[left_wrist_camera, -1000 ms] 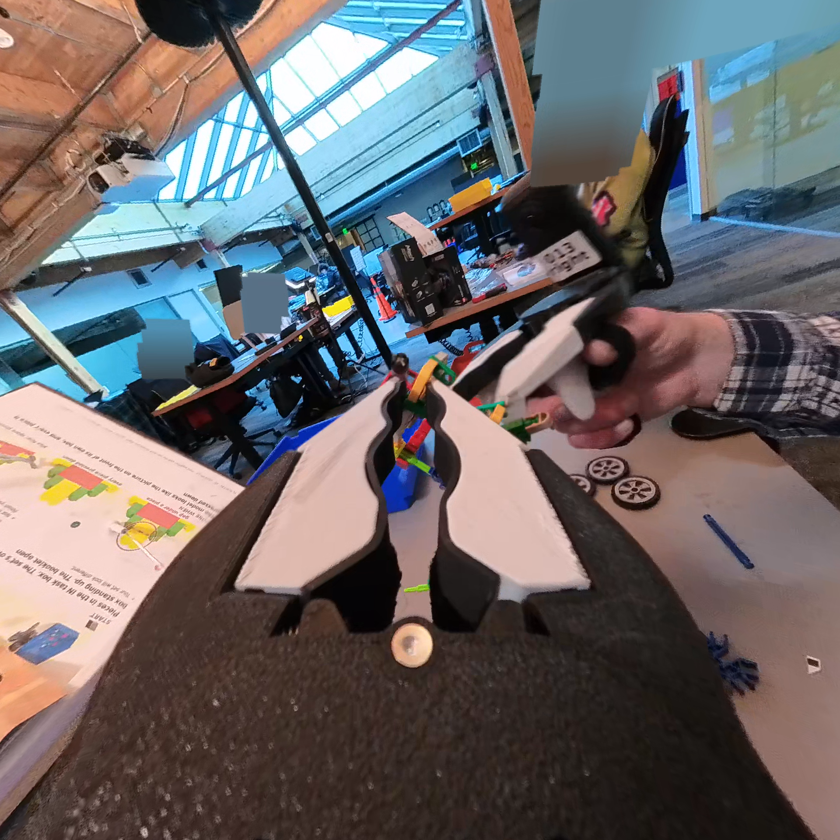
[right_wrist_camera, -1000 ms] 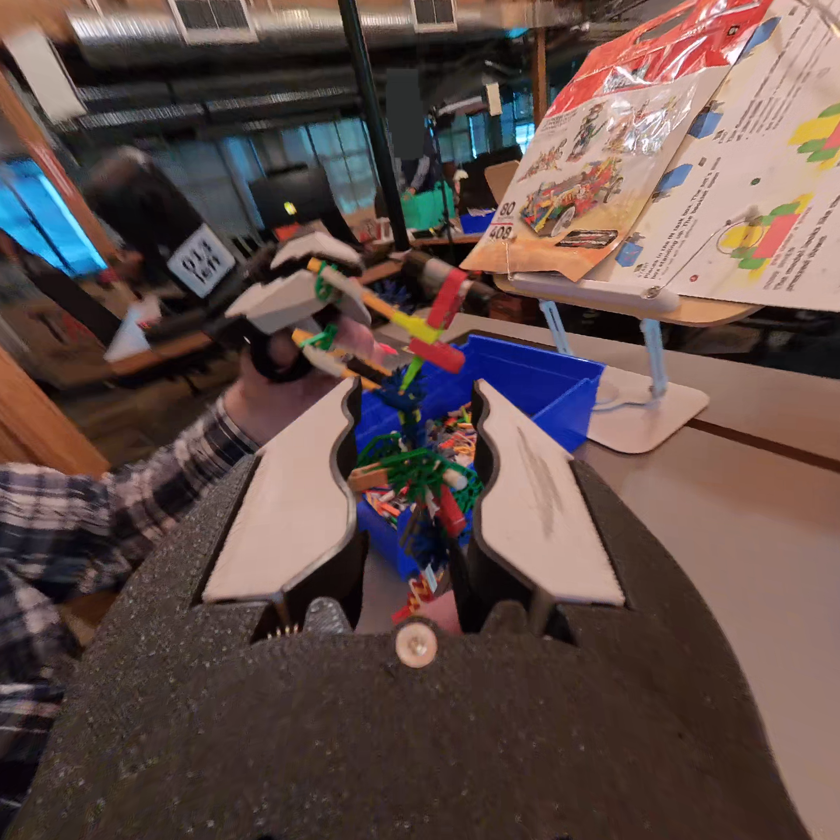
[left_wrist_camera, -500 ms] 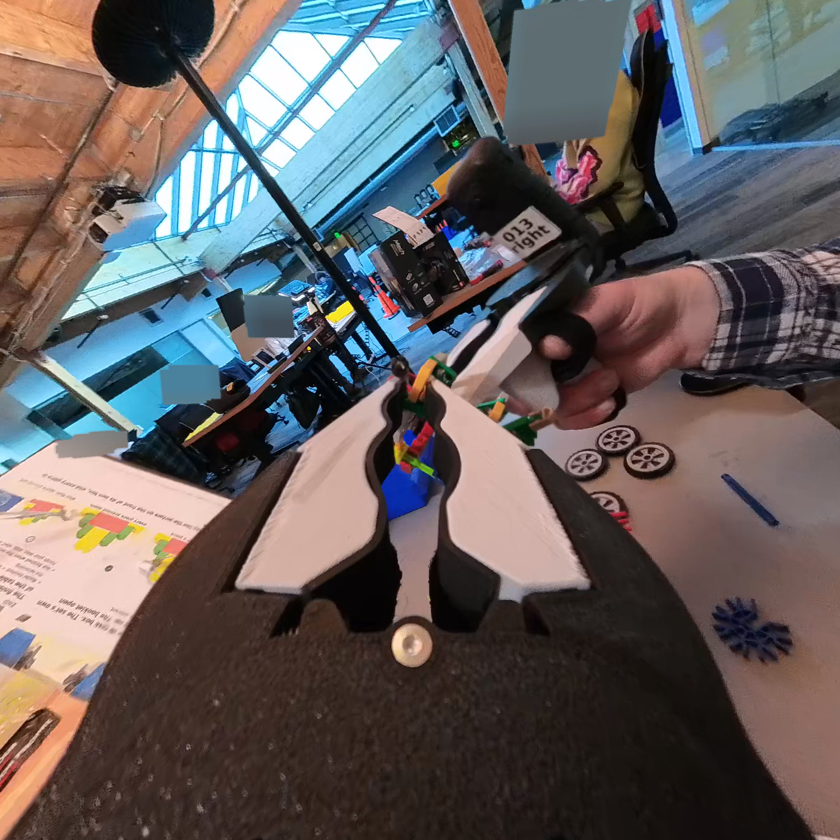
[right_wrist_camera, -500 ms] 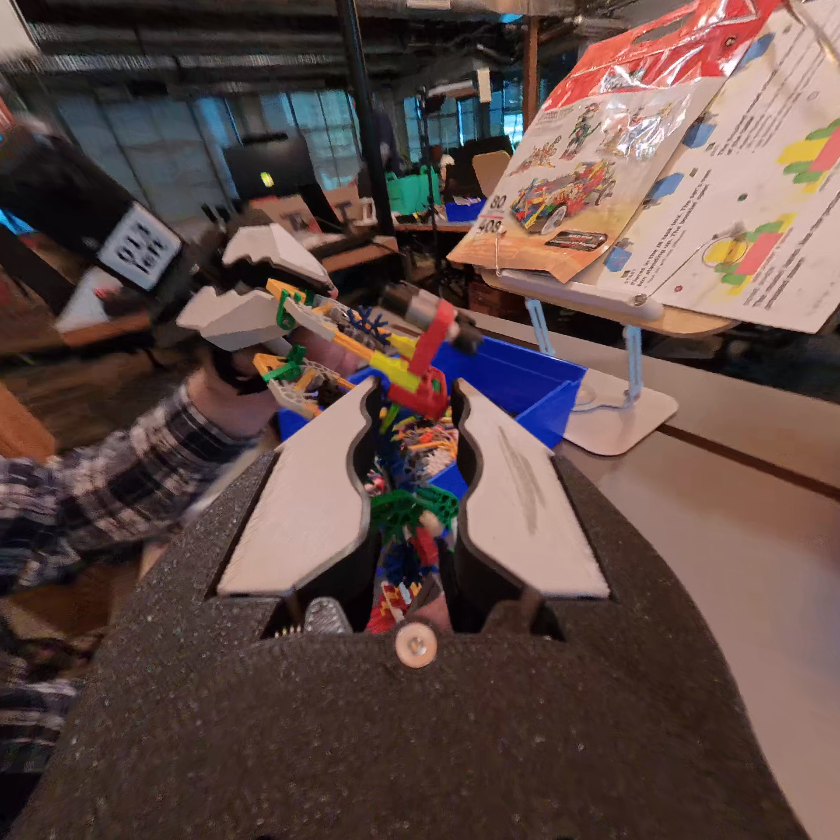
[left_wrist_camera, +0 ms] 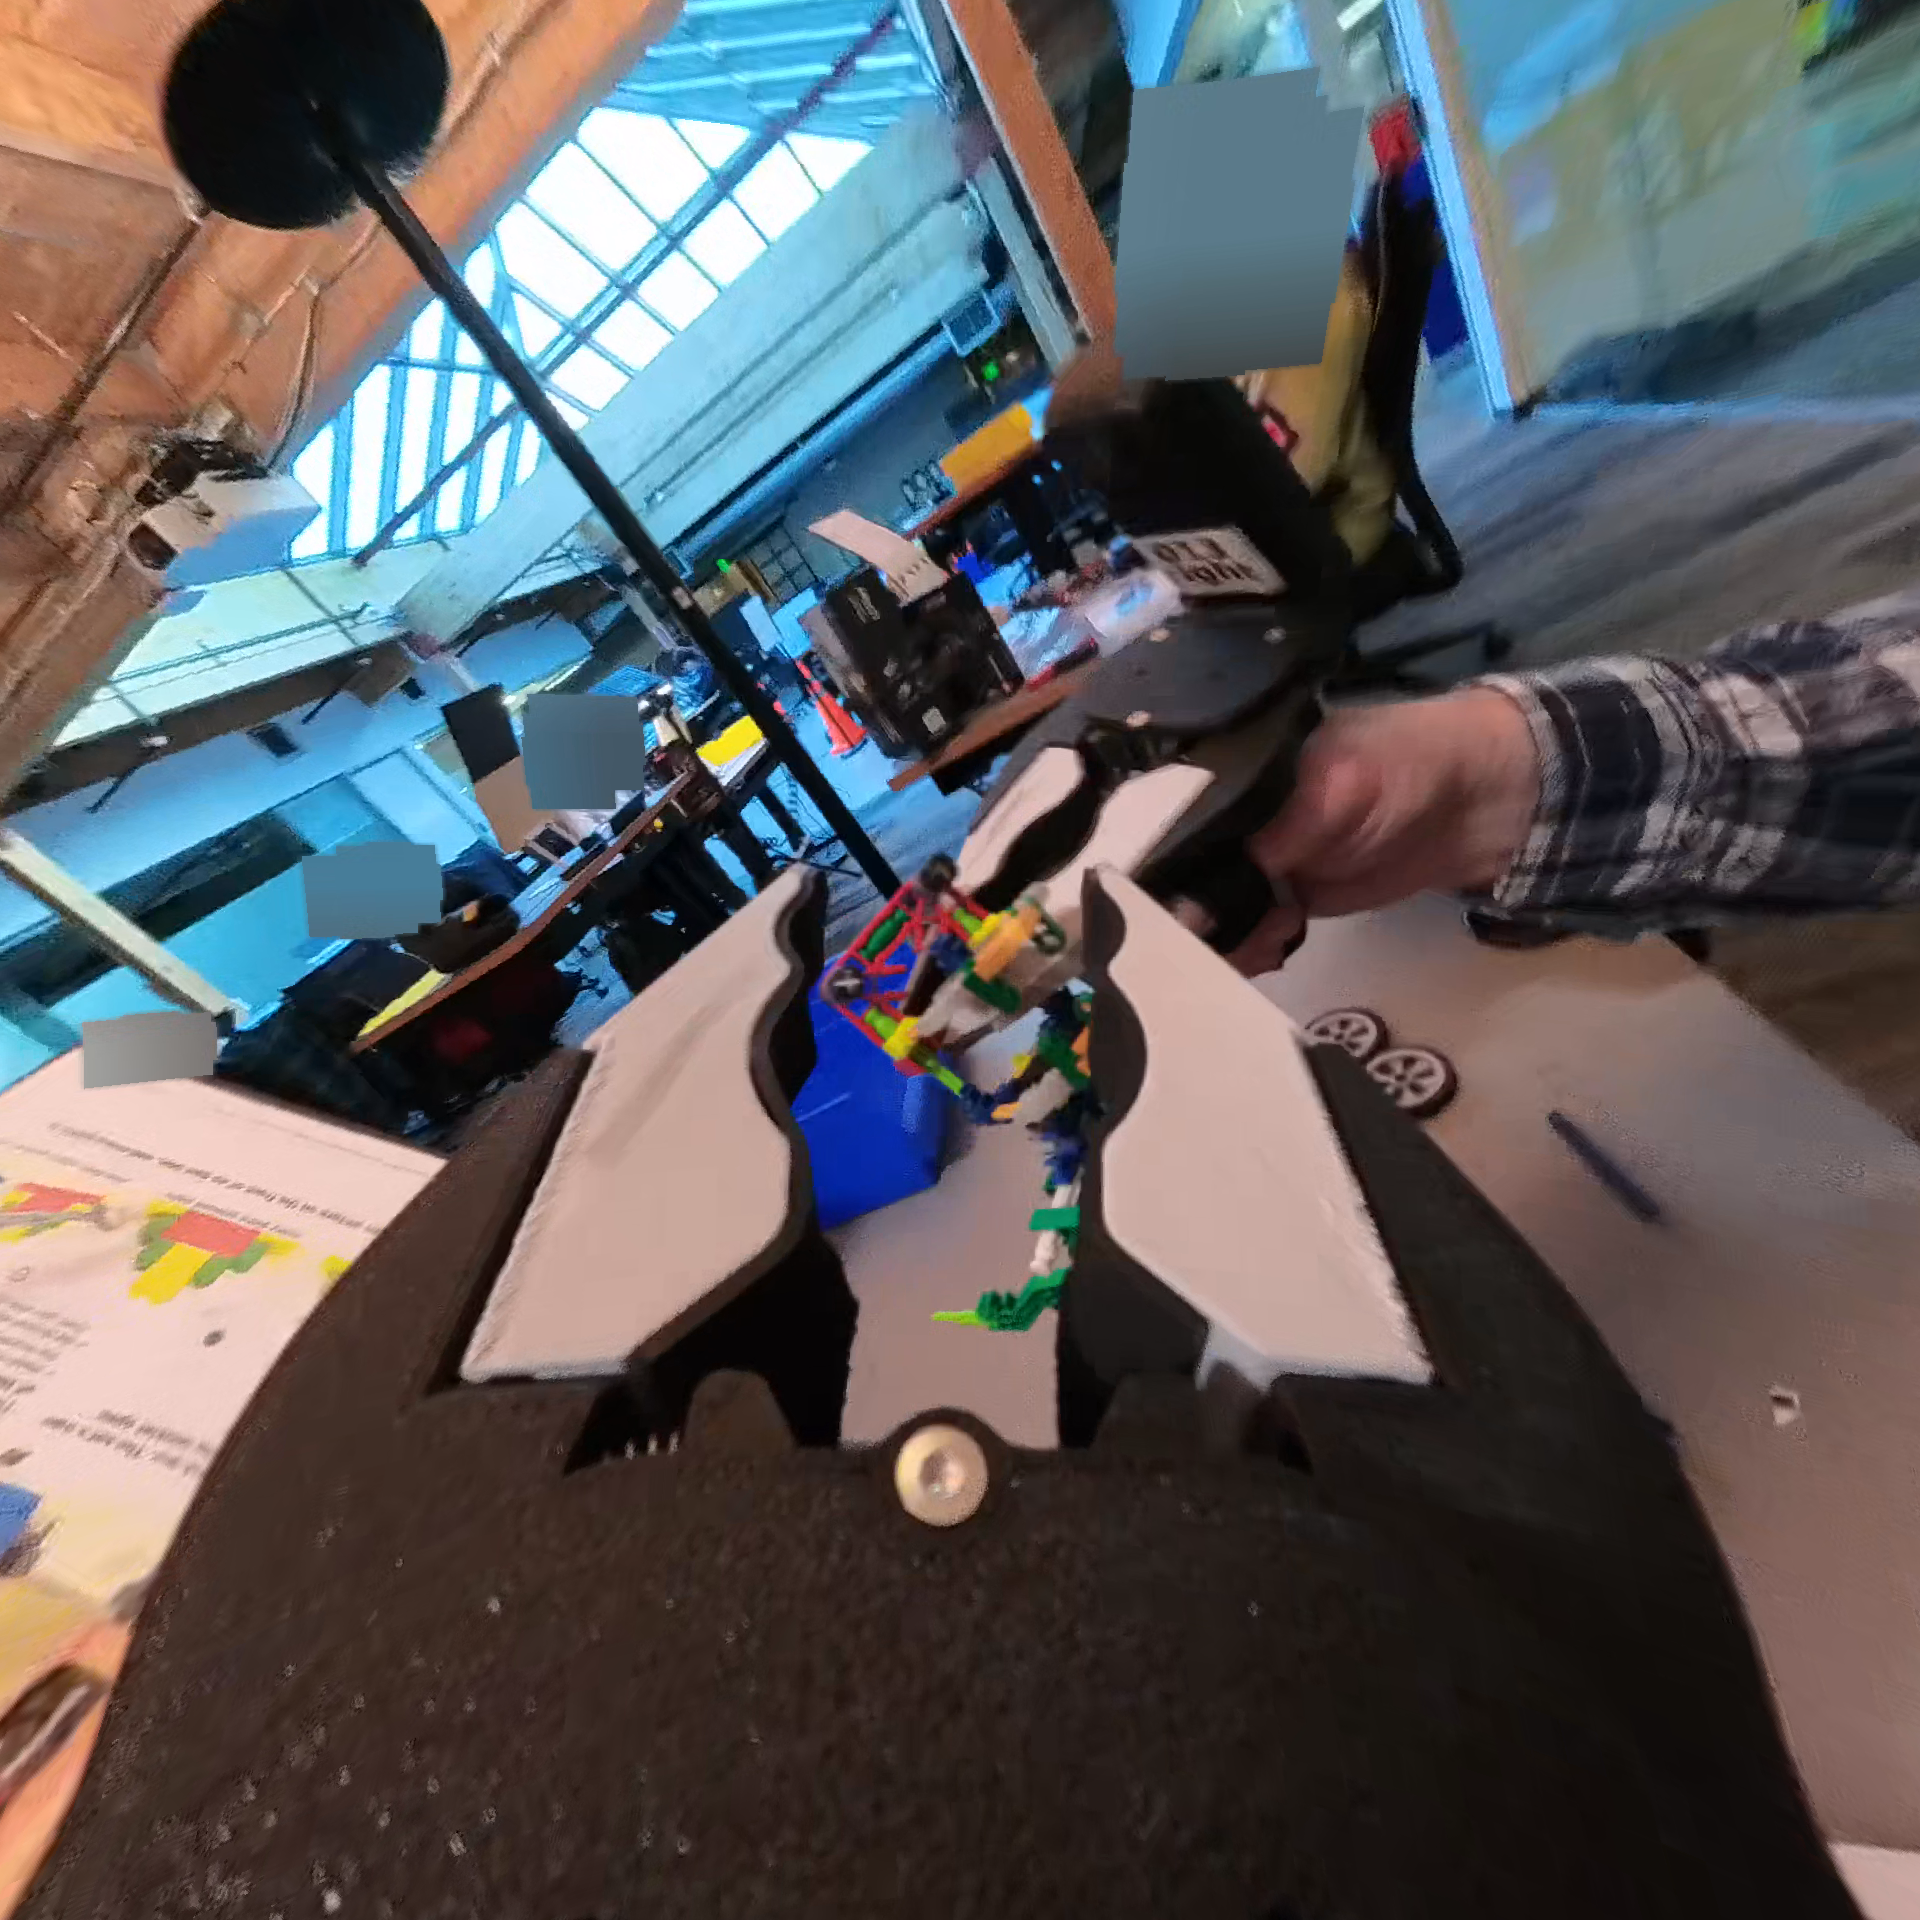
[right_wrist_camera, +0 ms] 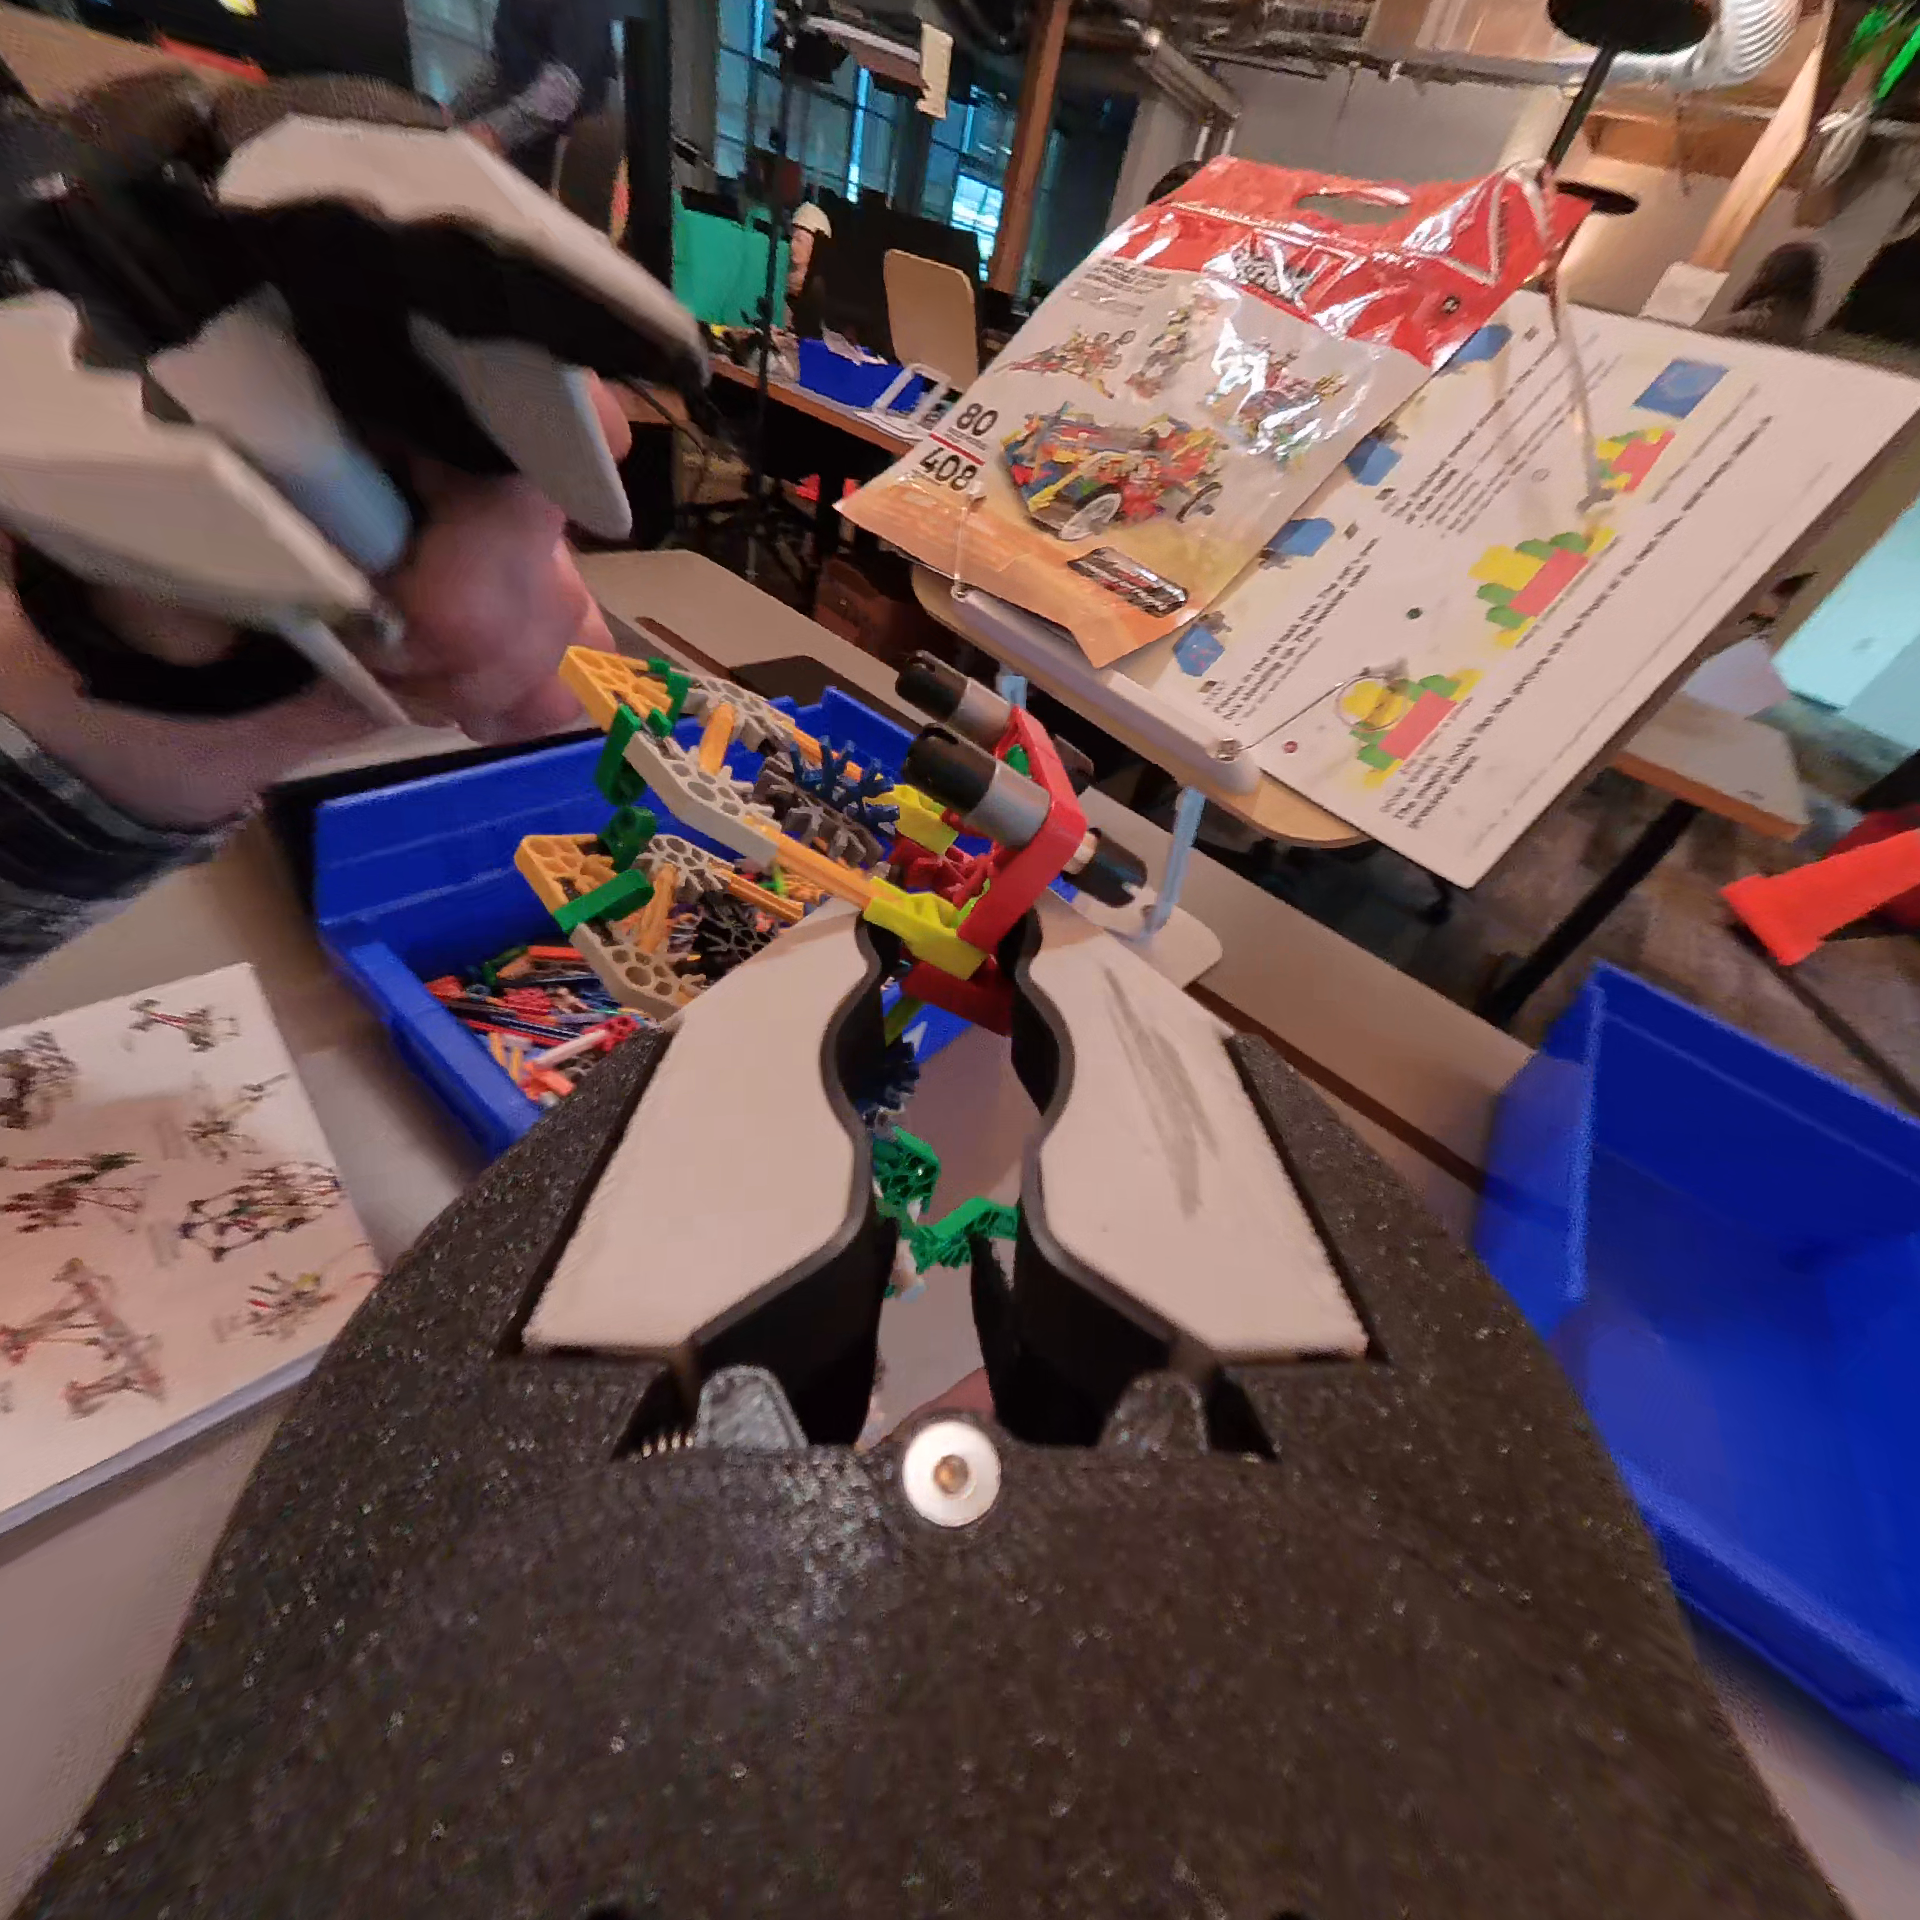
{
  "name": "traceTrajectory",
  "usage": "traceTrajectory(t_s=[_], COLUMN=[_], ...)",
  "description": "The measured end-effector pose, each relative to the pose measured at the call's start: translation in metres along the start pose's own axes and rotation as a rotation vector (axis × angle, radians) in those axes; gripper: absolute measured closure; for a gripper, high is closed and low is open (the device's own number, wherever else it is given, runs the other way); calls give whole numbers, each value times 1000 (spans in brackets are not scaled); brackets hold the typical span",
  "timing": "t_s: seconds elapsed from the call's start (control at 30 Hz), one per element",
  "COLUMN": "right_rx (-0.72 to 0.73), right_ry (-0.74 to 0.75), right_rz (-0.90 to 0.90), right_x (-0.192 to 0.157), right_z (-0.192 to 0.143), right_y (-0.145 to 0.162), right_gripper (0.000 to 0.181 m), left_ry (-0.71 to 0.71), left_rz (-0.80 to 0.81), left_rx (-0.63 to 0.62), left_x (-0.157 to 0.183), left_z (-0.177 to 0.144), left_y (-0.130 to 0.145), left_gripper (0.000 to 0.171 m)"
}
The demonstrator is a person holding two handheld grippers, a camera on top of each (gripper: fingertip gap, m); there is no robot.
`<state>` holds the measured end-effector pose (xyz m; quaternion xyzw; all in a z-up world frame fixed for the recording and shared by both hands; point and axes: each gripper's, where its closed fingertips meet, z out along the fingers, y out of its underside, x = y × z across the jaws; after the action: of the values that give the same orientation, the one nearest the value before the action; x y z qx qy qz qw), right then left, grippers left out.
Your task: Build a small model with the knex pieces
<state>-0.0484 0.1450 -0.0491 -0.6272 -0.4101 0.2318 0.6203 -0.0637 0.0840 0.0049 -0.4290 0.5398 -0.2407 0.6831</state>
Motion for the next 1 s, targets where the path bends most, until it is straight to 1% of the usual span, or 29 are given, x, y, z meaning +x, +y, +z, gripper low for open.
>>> traceTrajectory(t_s=[0.03,0.1,0.17,0.23,0.27,0.33,0.4,0.43,0.57,0.67,0.73,0.8,0.83,0.9,0.93,1.0], right_rx=[-5,-25,-51,-85,-96,-106,-101,-97,-74,-69,-71,-77,-73,-49,-34,11], right_ry=[22,75,165,255,284,323,374,396,446,421,360,345,322,222,162,58], right_rz=[-31,-140,-294,-463,-530,-634,-688,-705,-746,-721,-684,-710,-729,-681,-623,-512], right_x=[1,0,0,-2,-5,-10,-11,-10,-10,-12,-16,-16,-19,-29,-32,-35], right_z=[0,-1,0,1,3,6,6,6,5,7,7,3,1,-4,-8,-18], right_y=[-1,-4,-8,-11,-12,-15,-18,-19,-22,-19,-14,-11,-10,-9,-9,-14], right_gripper=[165,165,165,165,165,165,166,166,166,164,157,148,148,149,149,156], left_ry=[-37,-148,-138,-138,-117,-118,-101,-112,-104,-115,-123,-142,-134,-121,-106,-91], left_rz=[-13,-26,-83,-129,-140,-170,-185,-174,-168,-139,-146,-131,-145,-150,-150,-158], left_rx=[-1,-58,-138,-198,-200,-184,-194,-213,-212,-222,-239,-233,-221,-199,-193,-188], left_x=[-9,-30,-32,-32,-28,-28,-26,-27,-26,-26,-28,-32,-32,-32,-30,-29], left_z=[-3,-7,-2,3,6,10,11,11,11,12,11,8,8,7,7,7], left_y=[-1,9,23,37,40,41,44,48,47,51,55,56,55,54,54,56], left_gripper=[126,135,131,135,135,144,159,162,165,165,165,165,165,166,165,165])
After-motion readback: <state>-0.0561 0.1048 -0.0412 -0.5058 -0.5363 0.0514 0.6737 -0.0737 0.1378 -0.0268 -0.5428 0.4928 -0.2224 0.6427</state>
